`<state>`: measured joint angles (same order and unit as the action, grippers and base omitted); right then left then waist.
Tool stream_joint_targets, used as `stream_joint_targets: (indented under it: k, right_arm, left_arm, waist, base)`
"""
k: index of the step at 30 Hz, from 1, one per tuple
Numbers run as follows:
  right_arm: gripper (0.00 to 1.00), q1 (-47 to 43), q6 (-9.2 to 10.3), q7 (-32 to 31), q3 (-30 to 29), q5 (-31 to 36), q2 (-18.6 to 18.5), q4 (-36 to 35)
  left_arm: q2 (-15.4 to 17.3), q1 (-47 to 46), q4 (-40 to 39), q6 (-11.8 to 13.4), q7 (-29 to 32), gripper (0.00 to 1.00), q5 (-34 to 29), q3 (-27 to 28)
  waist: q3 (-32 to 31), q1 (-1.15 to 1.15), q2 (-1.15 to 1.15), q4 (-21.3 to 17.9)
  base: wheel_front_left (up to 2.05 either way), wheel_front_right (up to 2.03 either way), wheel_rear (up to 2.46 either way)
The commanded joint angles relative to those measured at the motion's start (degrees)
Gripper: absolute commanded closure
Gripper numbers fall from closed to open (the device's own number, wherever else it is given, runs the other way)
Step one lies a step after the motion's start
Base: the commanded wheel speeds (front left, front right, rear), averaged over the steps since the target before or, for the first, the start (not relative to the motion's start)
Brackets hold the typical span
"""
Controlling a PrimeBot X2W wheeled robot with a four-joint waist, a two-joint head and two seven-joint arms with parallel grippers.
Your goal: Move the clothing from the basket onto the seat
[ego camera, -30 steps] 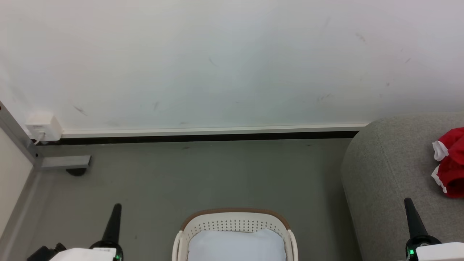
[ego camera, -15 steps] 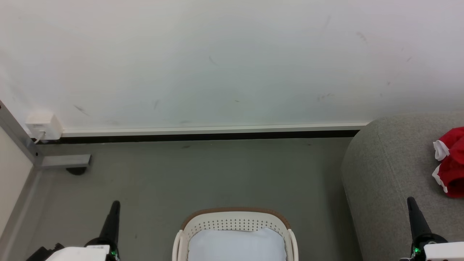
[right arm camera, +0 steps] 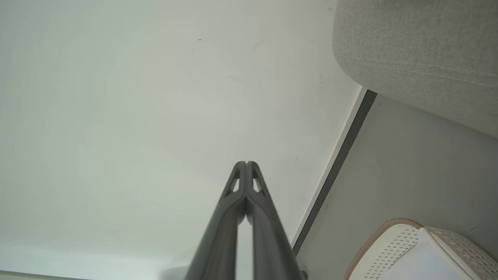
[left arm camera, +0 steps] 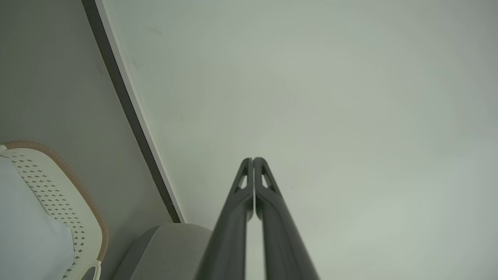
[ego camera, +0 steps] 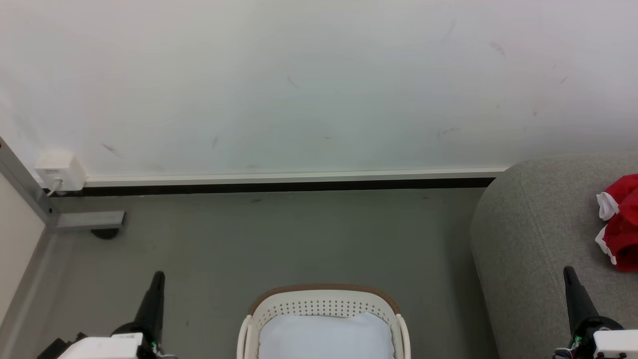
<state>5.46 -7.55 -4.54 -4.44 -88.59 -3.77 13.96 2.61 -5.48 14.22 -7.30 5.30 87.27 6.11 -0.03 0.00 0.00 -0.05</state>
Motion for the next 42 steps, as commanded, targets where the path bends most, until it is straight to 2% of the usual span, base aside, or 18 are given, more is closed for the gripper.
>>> stream_joint_targets:
  k: [1, 13, 42]
  right_arm:
    - [1.00, 0.62, 0.11, -0.22, -0.46, -0.98, -0.03, -0.06]
    - [1.00, 0.99, 0.12, -1.42, -1.46, -4.76, 0.31, 0.03]
    - [1.00, 1.02, 0.12, -1.76, -1.73, -4.23, 0.51, 0.06]
  left_arm:
    - [0.45, -0.68, -0.27, -0.31, 0.27, 1.00, 1.06, 0.24]
    - [0.47, -1.04, -0.22, -0.34, 1.49, 1.00, 5.67, 0.58]
    - [0.46, -1.00, -0.23, -0.34, 1.46, 1.00, 5.48, 0.53]
  waist:
    - [0.02, 0.00, 0.00, 0.01]
    - [0.21, 0.00, 0.00, 0.05]
    - [0.21, 0.00, 0.00, 0.05]
  base:
    - [0.00, 0.00, 0.00]
    - [0.00, 0.00, 0.00]
    - [0.00, 0.00, 0.00]
